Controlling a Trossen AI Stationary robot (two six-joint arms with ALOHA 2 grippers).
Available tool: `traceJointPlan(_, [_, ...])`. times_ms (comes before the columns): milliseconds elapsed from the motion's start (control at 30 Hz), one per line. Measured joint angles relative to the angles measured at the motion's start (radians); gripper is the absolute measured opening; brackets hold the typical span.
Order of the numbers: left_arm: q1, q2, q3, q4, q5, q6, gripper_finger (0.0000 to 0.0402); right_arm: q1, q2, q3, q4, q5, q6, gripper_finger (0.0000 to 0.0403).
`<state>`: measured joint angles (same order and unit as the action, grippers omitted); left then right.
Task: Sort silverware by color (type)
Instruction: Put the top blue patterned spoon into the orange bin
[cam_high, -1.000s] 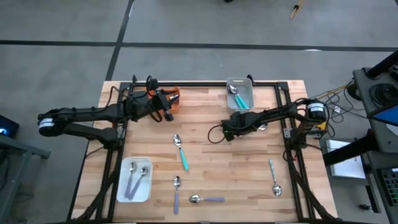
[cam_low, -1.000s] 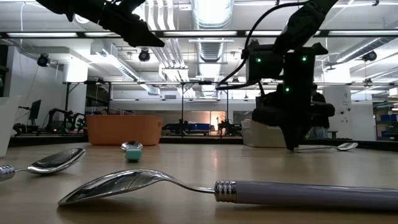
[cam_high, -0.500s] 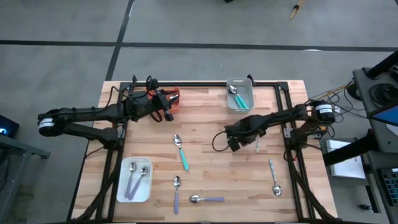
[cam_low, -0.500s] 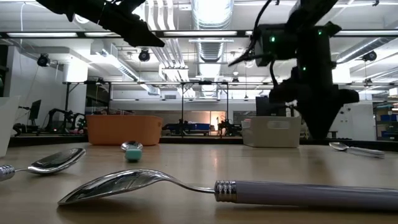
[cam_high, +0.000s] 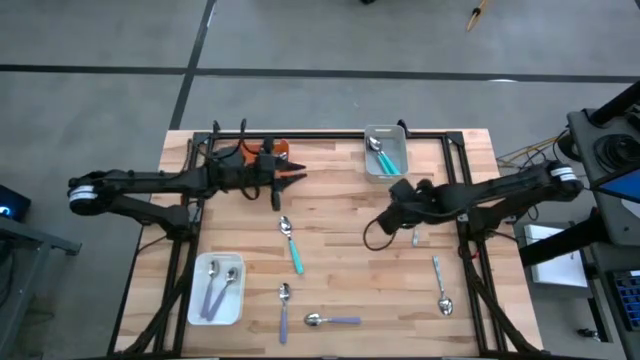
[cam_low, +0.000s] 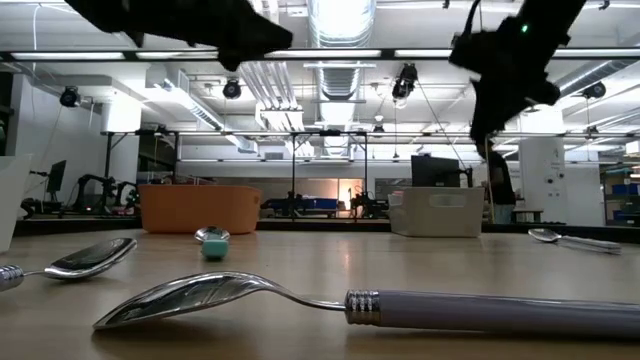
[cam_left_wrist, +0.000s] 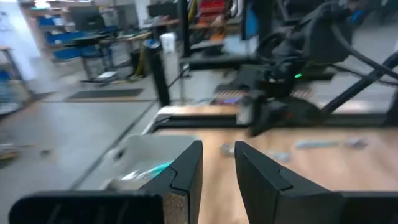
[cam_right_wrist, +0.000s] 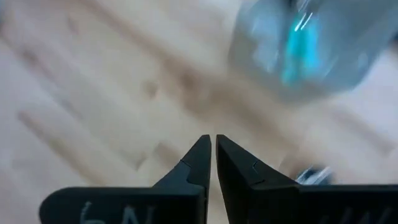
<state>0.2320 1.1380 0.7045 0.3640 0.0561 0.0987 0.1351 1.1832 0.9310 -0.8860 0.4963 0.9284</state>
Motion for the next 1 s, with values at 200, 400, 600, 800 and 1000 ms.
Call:
traceJointPlan(200, [-0.017, 0.170, 0.047, 0.134, 0.009, -0.127, 0.0075, 0.002, -0.110, -0.008, -0.018, 0.125, -0.052, 0.0017])
traceJointPlan(400, [-0.020, 0.325, 0.152, 0.078, 0.009, -0.199, 0.0075, 0.002, -0.110, -0.053, -0.147, 0.036, 0.105, 0.0017])
traceJointPlan(600, [-0.033, 0.445, 0.230, 0.070, 0.009, -0.264, 0.0075, 0.002, -0.058, -0.171, -0.274, -0.103, 0.304, 0.0017])
traceJointPlan(800, [-0.044, 0.509, 0.281, 0.037, 0.009, -0.278, 0.0075, 0.002, -0.017, -0.273, -0.239, -0.112, 0.461, 0.0017])
traceJointPlan(1000, [-0.044, 0.528, 0.299, 0.037, 0.008, -0.292, 0.0075, 0.002, 0.028, -0.360, -0.083, -0.139, 0.461, 0.0017])
